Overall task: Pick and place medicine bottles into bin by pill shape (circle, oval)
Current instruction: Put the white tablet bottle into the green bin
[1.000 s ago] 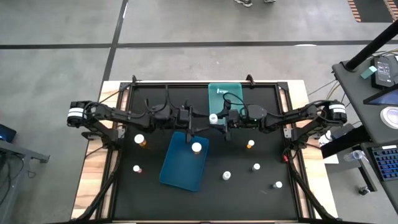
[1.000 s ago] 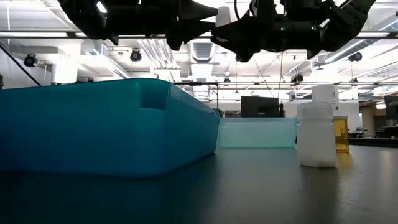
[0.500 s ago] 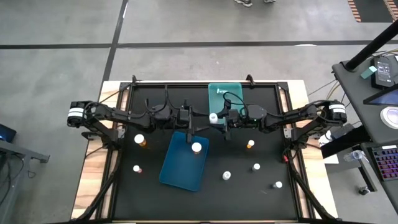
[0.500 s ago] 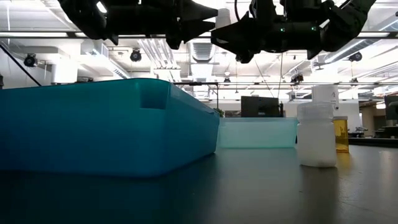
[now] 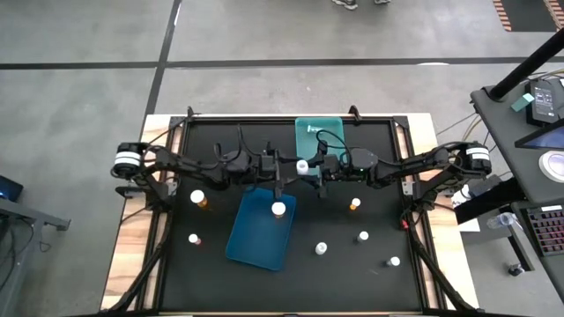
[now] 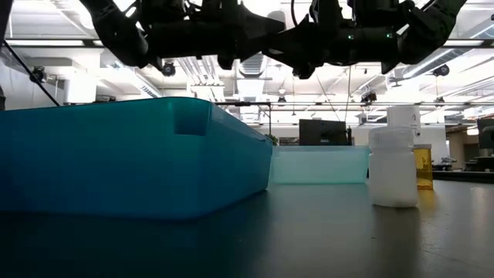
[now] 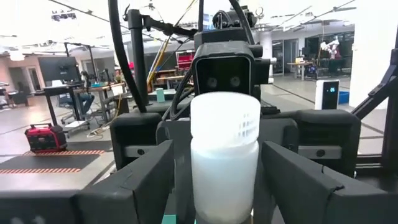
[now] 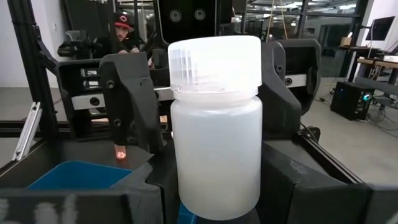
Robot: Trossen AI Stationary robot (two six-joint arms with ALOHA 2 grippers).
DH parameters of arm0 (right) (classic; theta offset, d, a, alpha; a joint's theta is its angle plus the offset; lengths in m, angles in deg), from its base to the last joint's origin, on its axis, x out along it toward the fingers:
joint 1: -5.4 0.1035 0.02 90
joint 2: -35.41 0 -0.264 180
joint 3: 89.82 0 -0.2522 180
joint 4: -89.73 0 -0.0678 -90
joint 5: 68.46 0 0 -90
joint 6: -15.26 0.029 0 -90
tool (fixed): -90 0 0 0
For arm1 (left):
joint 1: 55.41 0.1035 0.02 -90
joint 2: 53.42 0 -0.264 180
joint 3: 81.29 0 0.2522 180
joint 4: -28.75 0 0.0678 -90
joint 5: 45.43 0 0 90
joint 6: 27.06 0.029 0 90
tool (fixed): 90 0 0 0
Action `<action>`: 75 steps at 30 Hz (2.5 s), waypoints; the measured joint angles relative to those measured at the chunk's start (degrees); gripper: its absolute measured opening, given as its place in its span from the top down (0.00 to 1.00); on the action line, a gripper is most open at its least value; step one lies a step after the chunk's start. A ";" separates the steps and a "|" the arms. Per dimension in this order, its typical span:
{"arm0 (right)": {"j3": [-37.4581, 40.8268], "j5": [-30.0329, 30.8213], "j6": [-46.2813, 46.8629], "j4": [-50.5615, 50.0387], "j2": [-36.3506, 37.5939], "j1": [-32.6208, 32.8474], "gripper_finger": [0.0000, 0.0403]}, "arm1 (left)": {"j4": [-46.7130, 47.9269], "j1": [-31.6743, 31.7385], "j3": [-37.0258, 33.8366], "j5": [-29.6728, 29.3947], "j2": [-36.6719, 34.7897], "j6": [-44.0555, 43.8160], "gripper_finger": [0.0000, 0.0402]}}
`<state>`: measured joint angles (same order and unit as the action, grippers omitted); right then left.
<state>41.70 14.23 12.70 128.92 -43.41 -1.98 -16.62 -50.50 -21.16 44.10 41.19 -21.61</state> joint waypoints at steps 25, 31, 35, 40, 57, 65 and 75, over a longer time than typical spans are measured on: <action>0.04 -0.14 1.38 -1.43 -0.04 0.00 0.57 | 0.19 -0.02 0.09 0.08 0.11 -0.09 0.69; 0.04 -0.14 2.45 -2.43 0.40 -0.02 0.43 | 0.56 -0.02 0.00 0.07 -0.11 -0.11 0.68; 0.04 1.29 2.76 -7.43 2.33 -0.13 0.37 | 5.51 -0.04 -0.64 -0.12 -2.44 0.59 0.68; 0.04 7.54 3.02 -18.33 7.30 -0.13 0.35 | 18.75 -0.04 -1.04 -5.08 -7.81 3.21 0.68; -3.46 11.85 1.83 -21.87 9.86 -0.13 0.39 | 27.42 -0.11 -0.53 -13.11 -8.20 4.22 0.68; -12.61 11.84 0.10 -32.48 3.88 -0.13 0.39 | 26.21 -0.11 -0.70 -13.11 -8.18 4.28 0.68; -18.16 11.91 0.00 -39.49 1.11 -0.13 0.39 | 26.77 -0.12 -0.81 -13.14 -8.18 4.33 0.68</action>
<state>23.54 26.13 12.70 89.43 -42.30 -2.11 10.15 -50.63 -21.97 30.97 33.01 -17.28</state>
